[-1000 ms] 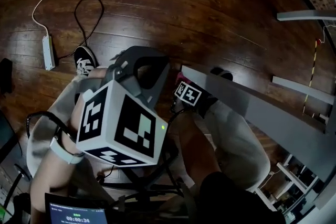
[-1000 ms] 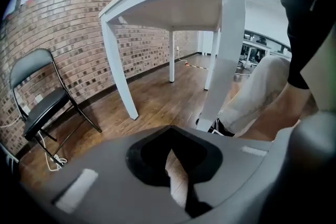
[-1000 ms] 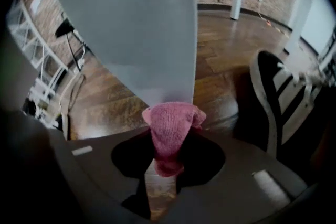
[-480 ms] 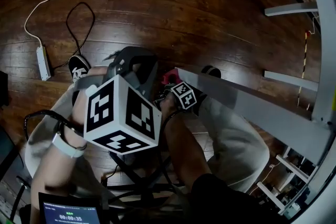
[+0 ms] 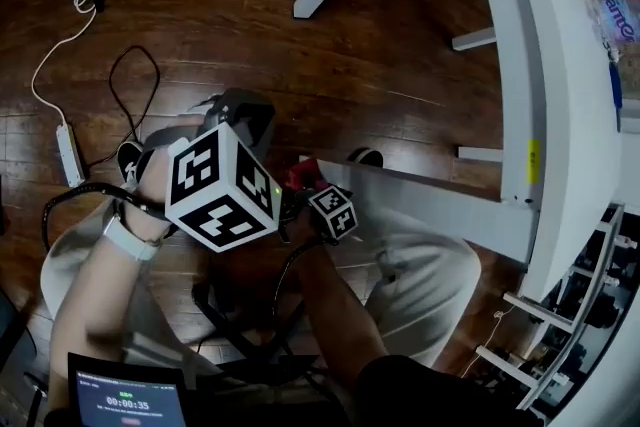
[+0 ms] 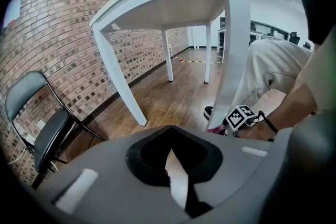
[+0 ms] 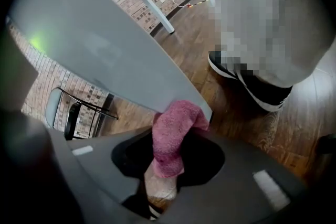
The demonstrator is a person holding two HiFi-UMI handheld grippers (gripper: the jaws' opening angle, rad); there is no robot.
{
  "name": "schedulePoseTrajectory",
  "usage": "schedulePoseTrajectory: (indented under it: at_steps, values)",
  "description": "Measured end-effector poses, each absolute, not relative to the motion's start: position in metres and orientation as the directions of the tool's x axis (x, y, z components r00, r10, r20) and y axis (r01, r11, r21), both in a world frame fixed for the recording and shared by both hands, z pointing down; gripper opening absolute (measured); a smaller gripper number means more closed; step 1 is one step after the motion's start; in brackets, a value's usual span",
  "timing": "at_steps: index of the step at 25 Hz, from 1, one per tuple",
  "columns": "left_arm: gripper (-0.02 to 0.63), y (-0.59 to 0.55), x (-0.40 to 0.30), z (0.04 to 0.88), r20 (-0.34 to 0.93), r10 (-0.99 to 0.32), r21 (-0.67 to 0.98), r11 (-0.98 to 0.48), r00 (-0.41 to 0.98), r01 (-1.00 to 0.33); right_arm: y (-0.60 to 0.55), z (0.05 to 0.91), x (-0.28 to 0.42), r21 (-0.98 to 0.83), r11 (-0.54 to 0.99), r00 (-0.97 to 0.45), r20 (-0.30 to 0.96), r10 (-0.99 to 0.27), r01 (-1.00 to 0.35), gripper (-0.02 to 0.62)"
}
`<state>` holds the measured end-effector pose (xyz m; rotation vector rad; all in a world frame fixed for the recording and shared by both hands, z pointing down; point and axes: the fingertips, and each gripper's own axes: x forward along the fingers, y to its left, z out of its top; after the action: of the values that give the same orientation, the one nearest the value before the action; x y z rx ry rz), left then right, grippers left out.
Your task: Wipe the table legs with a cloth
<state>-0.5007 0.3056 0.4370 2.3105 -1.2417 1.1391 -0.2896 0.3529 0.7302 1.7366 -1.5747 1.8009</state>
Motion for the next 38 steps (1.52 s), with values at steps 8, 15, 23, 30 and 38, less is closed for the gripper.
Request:
schedulePoseTrajectory:
  at_steps: [8,15,23,30,38]
  values:
    - [0.002,0.296,-0.535,0.431,0.758,-0.565,-0.155,-0.642,0.326,-0.751,0.349,0.637,-0.301,-0.587,-0.430,-0.300,0.767,-0.567,-0.686,0.101]
    - [0.002,0.289,-0.526,0.410,0.733,-0.544,-0.190,-0.740,0.408,-0.645,0.343,0.559,-0.301,-0.612,-0.408,-0.276,0.726,-0.630,-0.678,0.101]
    - [0.002,0.325,-0.504,0.390,0.707,-0.429,-0.208,-0.886,0.563,-0.414,0.343,0.462,-0.300,-0.658,-0.351,-0.251,0.641,-0.726,-0.666,0.101]
    - [0.002,0.331,-0.498,0.365,0.667,-0.351,-0.221,-0.936,0.657,-0.276,0.341,0.358,-0.310,-0.760,-0.317,-0.274,0.537,-0.798,-0.567,0.101]
    - [0.002,0.333,-0.516,0.379,0.688,-0.299,-0.204,-0.954,0.661,-0.220,0.343,0.241,-0.310,-0.780,-0.132,-0.315,0.393,-0.864,-0.612,0.101]
